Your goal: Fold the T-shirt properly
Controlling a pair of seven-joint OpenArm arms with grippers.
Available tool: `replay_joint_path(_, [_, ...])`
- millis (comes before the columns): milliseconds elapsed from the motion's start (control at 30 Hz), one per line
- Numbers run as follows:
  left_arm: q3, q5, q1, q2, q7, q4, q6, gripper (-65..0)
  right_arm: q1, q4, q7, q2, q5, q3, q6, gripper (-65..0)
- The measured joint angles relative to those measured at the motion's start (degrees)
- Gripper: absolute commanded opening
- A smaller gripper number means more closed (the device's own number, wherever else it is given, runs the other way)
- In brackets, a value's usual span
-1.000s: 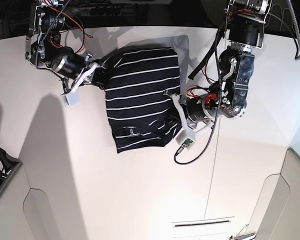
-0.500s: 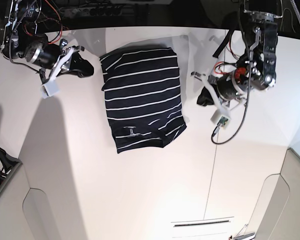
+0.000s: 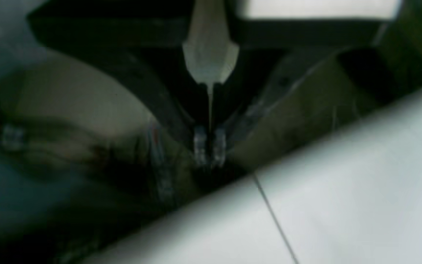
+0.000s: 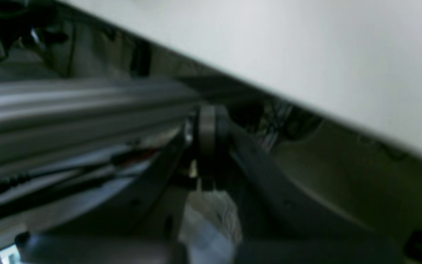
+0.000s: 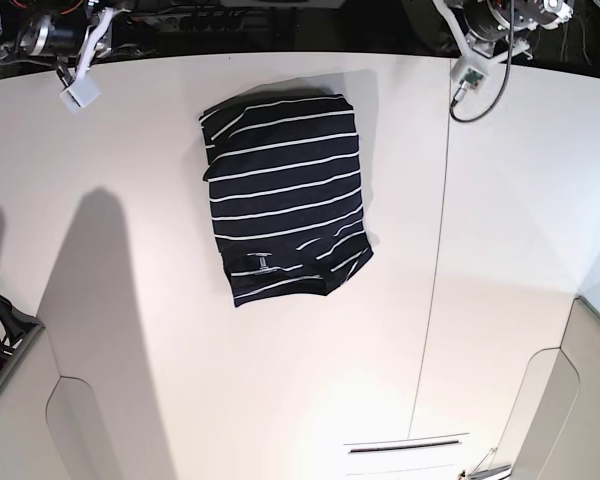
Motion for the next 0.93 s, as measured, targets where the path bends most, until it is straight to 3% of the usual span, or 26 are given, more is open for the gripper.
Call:
replay_joint_path(233, [0.0, 0.5, 8.7, -0.6, -1.3, -3.7, 0.0, -63.7, -5.8, -1.4, 0.2, 0.2, -1.8, -0.8, 0.0, -65.0])
replay_joint_path(400, [0.7, -0.1, 8.0, -0.5, -12.9, -16.2, 0.7, -63.6, -6.9, -8.0, 1.1, 0.2, -7.1, -6.4, 0.0, -65.0])
replay_joint_path(567, [6.2, 0.1, 2.1, -0.5, -18.5, -30.3, 1.0, -63.6, -6.4, -20.1, 14.2, 0.2, -12.8, -13.9, -0.3, -65.0])
replay_joint_path(667, [10.2, 0.4, -2.4, -0.2, -24.2, -39.8, 4.4, -63.6, -3.4, -27.7, 18.1, 0.2, -21.5, -18.6, -0.4, -65.0])
replay_joint_path(833, [13.5, 3.7, -10.5, 1.5, -25.8, -56.6, 11.3, -63.6, 3.5, -37.6, 20.8, -1.8, -29.6, -23.1, -0.9, -65.0])
replay_joint_path(933, [13.5, 3.5, -14.8, 2.6, -25.9, -64.6, 11.7, -63.6, 7.1, -42.1, 21.1, -4.0, -31.8, -23.8, -0.9, -65.0])
